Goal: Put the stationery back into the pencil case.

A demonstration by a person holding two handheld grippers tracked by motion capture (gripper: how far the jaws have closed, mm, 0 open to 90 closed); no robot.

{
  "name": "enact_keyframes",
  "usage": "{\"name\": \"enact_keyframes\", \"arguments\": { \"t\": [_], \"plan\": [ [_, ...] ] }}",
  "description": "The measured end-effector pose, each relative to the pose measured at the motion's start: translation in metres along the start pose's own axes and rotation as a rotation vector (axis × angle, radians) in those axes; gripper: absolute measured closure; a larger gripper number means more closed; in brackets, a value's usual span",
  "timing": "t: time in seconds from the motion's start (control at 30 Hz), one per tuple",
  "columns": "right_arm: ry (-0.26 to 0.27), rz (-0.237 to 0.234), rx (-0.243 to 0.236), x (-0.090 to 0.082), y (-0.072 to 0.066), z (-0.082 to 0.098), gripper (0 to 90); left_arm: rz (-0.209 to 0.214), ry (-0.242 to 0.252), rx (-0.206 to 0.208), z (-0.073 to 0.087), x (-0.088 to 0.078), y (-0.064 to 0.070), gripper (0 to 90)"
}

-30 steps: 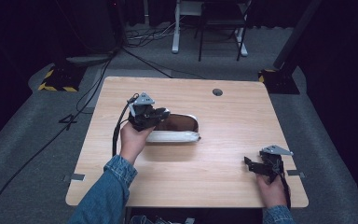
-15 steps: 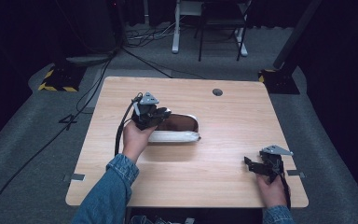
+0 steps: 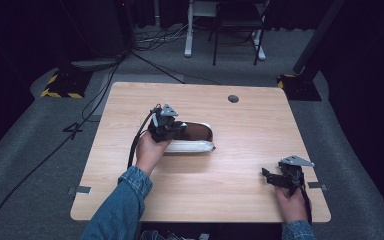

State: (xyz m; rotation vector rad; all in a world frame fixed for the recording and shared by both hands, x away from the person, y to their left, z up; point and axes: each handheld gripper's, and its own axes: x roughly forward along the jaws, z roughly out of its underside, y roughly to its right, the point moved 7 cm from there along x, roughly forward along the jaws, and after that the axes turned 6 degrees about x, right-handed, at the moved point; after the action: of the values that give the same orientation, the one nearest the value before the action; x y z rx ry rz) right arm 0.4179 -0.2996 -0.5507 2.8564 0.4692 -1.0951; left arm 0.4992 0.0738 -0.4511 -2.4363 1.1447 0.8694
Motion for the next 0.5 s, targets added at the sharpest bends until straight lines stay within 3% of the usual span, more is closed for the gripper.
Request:
{"name": "enact_keyframes", "arguments": {
  "t": [0.2, 0.47, 0.5],
  "plan": [
    [0.0, 0.0, 0.0, 0.0, 0.0, 0.0, 25.0, 0.001, -0.029, 0.006, 0.002, 0.005, 0.002, 72.5],
    [0.0, 0.0, 0.0, 0.0, 0.0, 0.0, 25.0, 0.023, -0.058, -0.028, 0.006, 0.011, 0.0, 71.7],
    [0.0, 0.0, 0.0, 0.0, 0.0, 0.0, 25.0, 0.022, -0.056, -0.035, 0.005, 0.011, 0.0, 66.9]
  ]
}}
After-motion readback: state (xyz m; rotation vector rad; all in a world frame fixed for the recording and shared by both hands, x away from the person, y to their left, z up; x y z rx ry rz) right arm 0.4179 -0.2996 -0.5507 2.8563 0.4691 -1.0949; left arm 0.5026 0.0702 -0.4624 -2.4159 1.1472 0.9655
